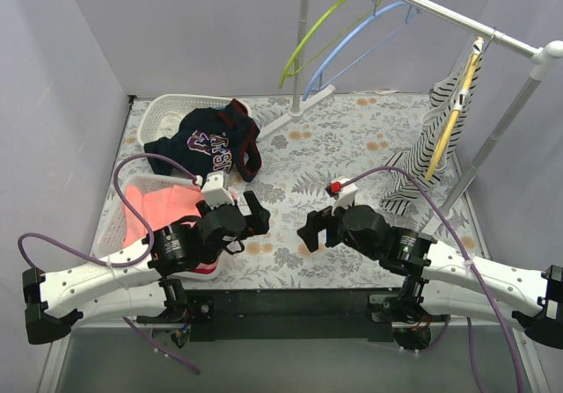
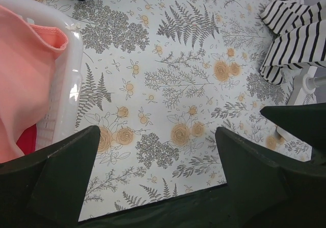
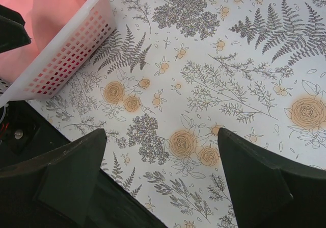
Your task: Place the tank top on the hanger
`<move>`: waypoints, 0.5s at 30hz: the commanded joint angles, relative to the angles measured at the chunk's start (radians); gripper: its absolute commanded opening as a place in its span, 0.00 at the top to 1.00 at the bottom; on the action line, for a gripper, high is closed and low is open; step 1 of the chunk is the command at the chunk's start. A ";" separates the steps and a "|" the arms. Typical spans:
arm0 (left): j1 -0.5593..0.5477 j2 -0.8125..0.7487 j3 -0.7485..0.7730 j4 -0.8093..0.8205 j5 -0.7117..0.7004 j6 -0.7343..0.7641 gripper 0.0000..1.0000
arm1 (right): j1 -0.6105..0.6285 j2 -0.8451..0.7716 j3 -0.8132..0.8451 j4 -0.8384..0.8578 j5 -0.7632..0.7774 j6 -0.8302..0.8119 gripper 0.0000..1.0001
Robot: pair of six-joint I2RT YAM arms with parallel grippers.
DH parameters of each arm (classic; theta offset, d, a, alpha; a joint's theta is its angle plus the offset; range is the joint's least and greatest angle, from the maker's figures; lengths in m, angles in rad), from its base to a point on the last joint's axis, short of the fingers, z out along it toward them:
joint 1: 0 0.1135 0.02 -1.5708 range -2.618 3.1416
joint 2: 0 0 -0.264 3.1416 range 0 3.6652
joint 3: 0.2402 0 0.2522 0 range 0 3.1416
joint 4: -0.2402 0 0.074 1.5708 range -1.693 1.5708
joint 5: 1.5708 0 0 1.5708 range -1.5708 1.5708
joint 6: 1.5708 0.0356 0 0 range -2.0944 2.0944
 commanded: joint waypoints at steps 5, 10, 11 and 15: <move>0.000 -0.022 0.014 0.036 0.005 0.036 0.02 | 0.002 -0.003 0.002 0.033 0.017 0.019 0.01; 0.000 -0.019 0.013 0.068 -0.001 0.060 0.02 | 0.002 -0.017 -0.010 0.033 0.028 0.022 0.01; 0.000 -0.018 0.016 0.074 -0.016 0.065 0.02 | 0.002 -0.020 -0.013 0.033 0.031 0.025 0.01; 0.011 0.010 0.045 0.140 -0.168 0.127 0.02 | 0.003 -0.029 -0.016 0.031 0.036 0.026 0.01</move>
